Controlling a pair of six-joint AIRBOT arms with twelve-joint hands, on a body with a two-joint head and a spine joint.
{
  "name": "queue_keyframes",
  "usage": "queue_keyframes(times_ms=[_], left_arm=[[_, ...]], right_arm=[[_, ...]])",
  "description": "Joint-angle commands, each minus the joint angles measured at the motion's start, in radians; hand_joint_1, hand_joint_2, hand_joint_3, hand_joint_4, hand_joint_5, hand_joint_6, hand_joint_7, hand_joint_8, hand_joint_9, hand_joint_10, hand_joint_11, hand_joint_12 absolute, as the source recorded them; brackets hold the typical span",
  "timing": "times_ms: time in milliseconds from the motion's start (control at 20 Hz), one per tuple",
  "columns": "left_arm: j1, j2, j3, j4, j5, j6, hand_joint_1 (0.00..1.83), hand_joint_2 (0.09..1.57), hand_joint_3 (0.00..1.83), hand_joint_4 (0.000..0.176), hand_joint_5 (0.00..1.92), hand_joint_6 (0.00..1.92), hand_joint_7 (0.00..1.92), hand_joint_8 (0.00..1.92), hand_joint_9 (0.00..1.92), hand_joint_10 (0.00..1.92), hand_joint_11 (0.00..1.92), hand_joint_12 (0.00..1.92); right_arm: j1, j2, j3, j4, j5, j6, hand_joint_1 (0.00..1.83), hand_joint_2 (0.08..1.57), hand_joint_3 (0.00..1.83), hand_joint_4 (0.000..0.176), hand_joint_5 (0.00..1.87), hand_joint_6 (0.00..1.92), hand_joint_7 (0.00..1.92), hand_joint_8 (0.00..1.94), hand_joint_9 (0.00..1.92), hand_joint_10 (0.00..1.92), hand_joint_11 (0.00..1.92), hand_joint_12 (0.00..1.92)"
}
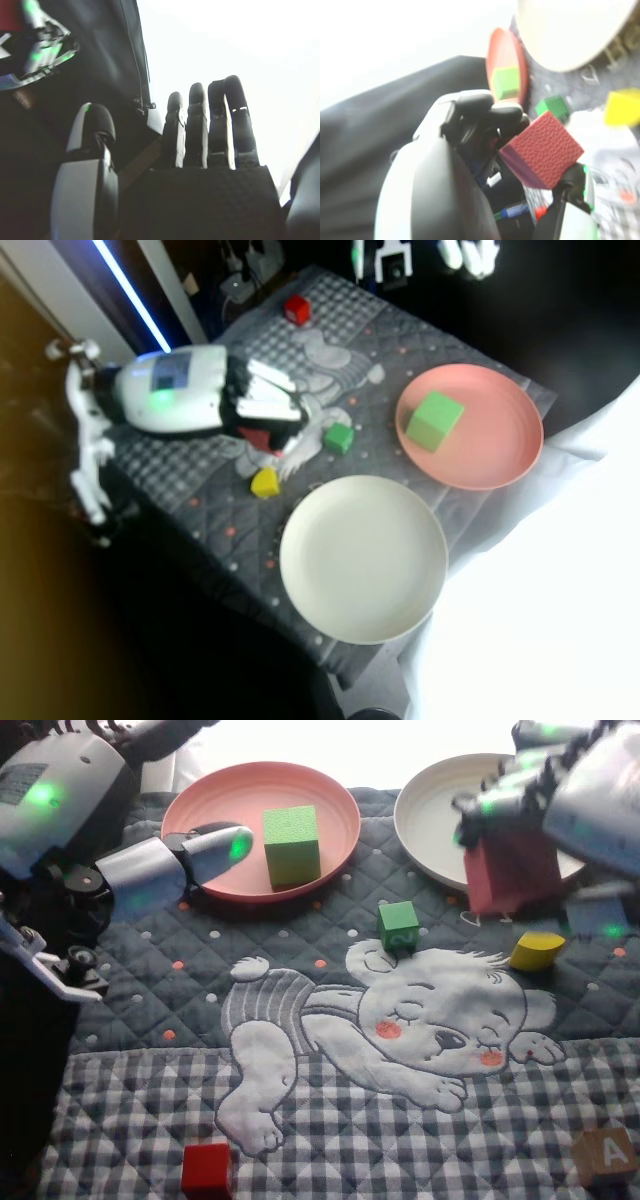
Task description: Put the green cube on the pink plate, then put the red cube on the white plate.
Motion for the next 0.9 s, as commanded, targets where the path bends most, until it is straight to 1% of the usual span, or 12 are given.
queue_keyframes(times_ms=[0, 50, 100, 200, 250, 400, 450, 550, 650, 750, 800, 850], left_arm=[[-0.006, 0.005, -0.003, 0.027, -0.144, -0.003, 0.53, 1.2, 0.0, 0.012, 0.32, 0.0, 0.35, 0.0, 0.03, 0.74, 0.0, 1.69], [-0.007, 0.005, -0.005, 0.032, -0.149, -0.003, 0.54, 1.2, 0.0, 0.008, 0.31, 0.0, 0.36, 0.01, 0.02, 0.77, 0.0, 1.69], [-0.008, 0.006, -0.007, 0.037, -0.155, -0.003, 0.52, 1.21, 0.0, 0.012, 0.31, 0.0, 0.35, 0.0, 0.02, 0.77, 0.0, 1.67], [-0.008, 0.008, -0.012, 0.049, -0.179, -0.003, 0.49, 1.21, 0.0, 0.016, 0.31, 0.0, 0.35, 0.0, 0.02, 0.77, 0.0, 1.63], [-0.007, 0.009, -0.013, 0.051, -0.182, -0.003, 0.49, 1.2, 0.0, 0.024, 0.31, 0.0, 0.34, 0.0, 0.03, 0.74, 0.0, 1.61], [-0.008, 0.013, -0.018, 0.065, -0.195, -0.003, 0.5, 1.19, 0.0, 0.01, 0.32, 0.0, 0.33, 0.0, 0.07, 0.66, 0.0, 1.61], [-0.008, 0.013, -0.02, 0.069, -0.199, -0.003, 0.49, 1.19, 0.0, 0.004, 0.31, 0.0, 0.34, 0.0, 0.08, 0.65, 0.0, 1.62], [-0.01, 0.013, -0.021, 0.076, -0.197, -0.003, 0.48, 1.19, 0.0, 0.002, 0.31, 0.0, 0.34, 0.0, 0.1, 0.65, 0.0, 1.59], [-0.009, 0.013, -0.022, 0.08, -0.195, -0.003, 0.5, 1.19, 0.0, 0.0, 0.31, 0.0, 0.35, 0.01, 0.1, 0.66, 0.0, 1.68], [-0.01, 0.012, -0.022, 0.082, -0.194, -0.003, 0.51, 1.18, 0.0, 0.0, 0.31, 0.0, 0.35, 0.01, 0.07, 0.73, 0.0, 1.76], [-0.01, 0.012, -0.022, 0.083, -0.194, -0.003, 0.52, 1.19, 0.0, 0.0, 0.31, 0.0, 0.34, 0.0, 0.03, 0.8, 0.0, 1.77], [-0.011, 0.012, -0.022, 0.083, -0.195, -0.003, 0.51, 1.19, 0.0, 0.0, 0.31, 0.0, 0.33, 0.0, 0.01, 0.81, 0.0, 1.77]], right_arm=[[0.02, -0.002, 0.016, 0.025, -0.087, -0.006, 1.2, 1.19, 0.0, 0.0, 0.92, 1.19, 0.75, 1.3, 0.39, 1.25, 0.0, 1.82], [0.031, -0.009, 0.033, 0.025, -0.079, -0.006, 1.19, 1.2, 0.0, 0.0, 0.89, 1.21, 0.77, 1.29, 0.47, 1.26, 0.0, 1.85], [0.047, -0.023, 0.064, 0.025, -0.072, -0.006, 1.2, 1.23, 0.01, 0.0, 0.9, 1.22, 0.63, 1.42, 0.36, 1.36, 0.0, 1.91], [0.107, -0.063, 0.134, 0.025, 0.008, -0.006, 1.17, 1.3, 0.0, 0.0, 0.81, 1.16, 0.45, 1.79, 0.18, 1.85, 0.01, 1.92], [0.117, -0.07, 0.147, 0.025, 0.03, -0.006, 1.16, 1.32, 0.0, 0.0, 0.78, 1.16, 0.44, 1.86, 0.21, 1.91, 0.06, 1.92], [0.176, -0.121, 0.243, 0.025, 0.151, -0.006, 1.21, 1.25, 0.0, 0.0, 0.84, 1.02, 0.67, 1.71, 0.46, 1.91, 0.35, 1.92], [0.189, -0.133, 0.266, 0.025, 0.182, -0.006, 1.22, 1.22, 0.0, 0.0, 0.87, 1.02, 0.75, 1.57, 0.56, 1.74, 0.41, 1.92], [0.22, -0.159, 0.311, 0.025, 0.24, -0.006, 1.35, 1.2, 0.0, 0.0, 0.78, 1.23, 0.87, 1.2, 0.71, 1.51, 0.49, 1.66], [0.246, -0.196, 0.374, 0.025, 0.307, -0.006, 1.34, 1.21, 0.0, 0.0, 0.85, 1.11, 0.79, 1.33, 0.62, 1.6, 0.28, 1.8], [0.254, -0.216, 0.409, 0.025, 0.351, -0.005, 1.25, 1.2, 0.0, 0.0, 0.87, 0.98, 0.81, 1.47, 0.64, 1.62, 0.44, 1.91], [0.255, -0.223, 0.419, 0.025, 0.367, -0.003, 1.22, 1.22, 0.0, 0.0, 0.87, 0.94, 0.73, 1.62, 0.57, 1.78, 0.46, 1.92], [0.254, -0.234, 0.433, 0.025, 0.379, 0.008, 1.22, 1.22, 0.0, 0.0, 0.91, 0.95, 0.67, 1.63, 0.45, 1.66, 0.24, 1.92]])
